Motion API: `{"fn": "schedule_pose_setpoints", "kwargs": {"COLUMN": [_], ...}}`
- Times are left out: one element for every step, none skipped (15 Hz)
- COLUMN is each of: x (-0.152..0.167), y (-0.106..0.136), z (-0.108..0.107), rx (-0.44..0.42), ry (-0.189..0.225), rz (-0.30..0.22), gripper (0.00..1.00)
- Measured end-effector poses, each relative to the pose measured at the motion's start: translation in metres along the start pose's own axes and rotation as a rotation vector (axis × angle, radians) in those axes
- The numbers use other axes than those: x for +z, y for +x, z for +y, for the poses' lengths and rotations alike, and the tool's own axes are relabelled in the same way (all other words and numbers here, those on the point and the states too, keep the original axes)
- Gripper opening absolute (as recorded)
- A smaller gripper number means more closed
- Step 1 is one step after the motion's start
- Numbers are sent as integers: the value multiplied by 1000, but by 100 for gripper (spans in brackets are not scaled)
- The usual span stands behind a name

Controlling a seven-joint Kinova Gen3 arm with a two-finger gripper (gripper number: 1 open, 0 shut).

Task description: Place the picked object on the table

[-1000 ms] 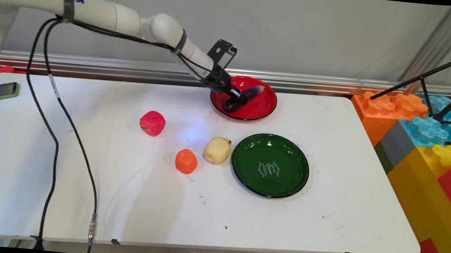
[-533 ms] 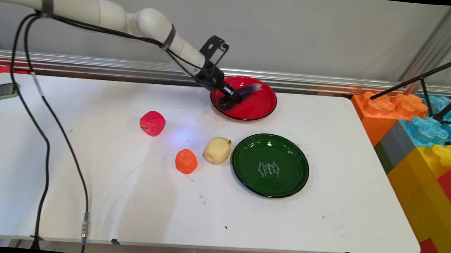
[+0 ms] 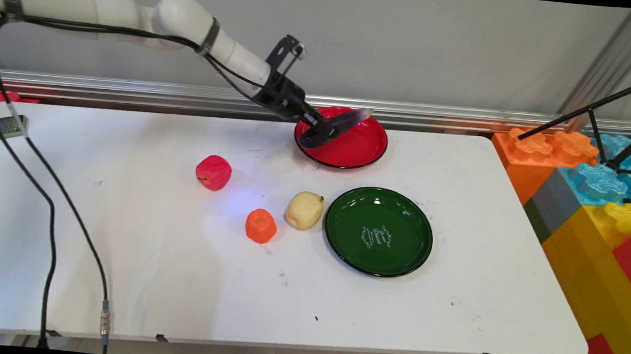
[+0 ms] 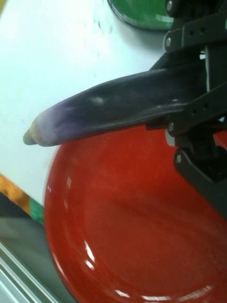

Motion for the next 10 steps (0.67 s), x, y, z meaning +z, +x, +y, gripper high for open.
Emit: {"fn": "schedule_pose_setpoints", "kwargs": {"x": [-4,-11,-19,-27,-32,-39,-45,-50,-57,-65], "y": [1,1,0,0,-1,-3,-5,-7,-11,-16], "z": [2,4,7,10,13,16,18,21,24,28], "rx": [10,24,38,55,67,81,92,103,116,130], "ry": [-14,-35,-57,-84,-103,-126,-145,-163,-190,-217], "rz": [7,17,28,39,45,52,56,59,62,64], "gripper": [0,0,0,0,0,0,0,0,0,0]}}
